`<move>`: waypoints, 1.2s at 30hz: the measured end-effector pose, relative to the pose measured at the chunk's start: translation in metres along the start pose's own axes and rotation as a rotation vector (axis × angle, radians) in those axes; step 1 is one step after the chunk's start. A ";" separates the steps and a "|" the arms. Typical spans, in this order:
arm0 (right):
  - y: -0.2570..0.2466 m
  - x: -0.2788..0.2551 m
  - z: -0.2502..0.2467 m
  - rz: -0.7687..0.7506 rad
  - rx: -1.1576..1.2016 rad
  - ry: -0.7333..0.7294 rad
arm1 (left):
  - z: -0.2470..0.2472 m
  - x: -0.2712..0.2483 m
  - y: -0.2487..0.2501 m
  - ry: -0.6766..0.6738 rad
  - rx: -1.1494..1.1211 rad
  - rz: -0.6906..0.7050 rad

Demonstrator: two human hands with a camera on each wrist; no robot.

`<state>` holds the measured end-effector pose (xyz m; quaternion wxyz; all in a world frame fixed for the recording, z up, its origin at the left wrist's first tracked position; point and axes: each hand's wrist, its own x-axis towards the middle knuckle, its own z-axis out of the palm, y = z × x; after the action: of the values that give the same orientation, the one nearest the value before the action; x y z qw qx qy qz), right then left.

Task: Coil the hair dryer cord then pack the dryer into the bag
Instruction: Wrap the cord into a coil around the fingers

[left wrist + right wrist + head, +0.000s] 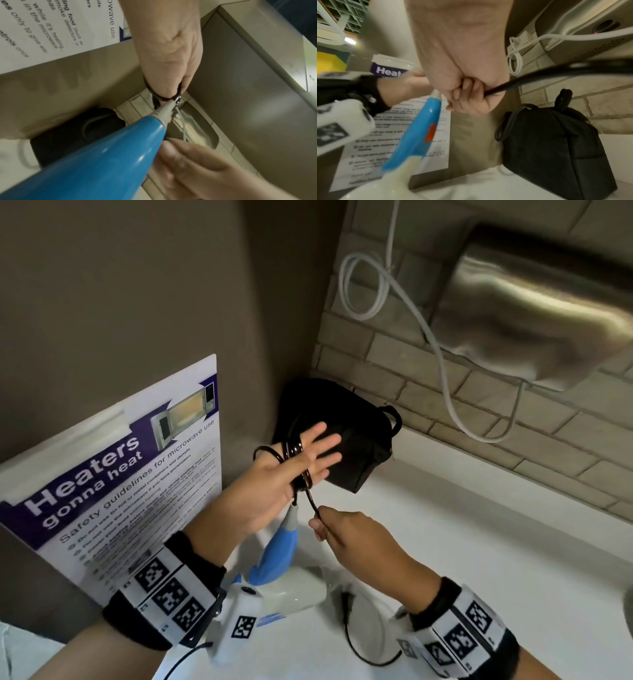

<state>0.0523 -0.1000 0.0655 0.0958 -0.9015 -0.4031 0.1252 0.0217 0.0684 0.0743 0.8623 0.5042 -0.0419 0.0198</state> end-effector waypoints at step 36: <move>0.016 0.045 -0.042 -0.190 0.328 0.311 | 0.010 -0.028 0.006 -0.421 0.212 -0.193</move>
<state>0.1053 -0.0798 0.0948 0.3129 -0.8405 -0.4406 0.0393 -0.0071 0.0633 0.0818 0.7747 0.5867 -0.1698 -0.1636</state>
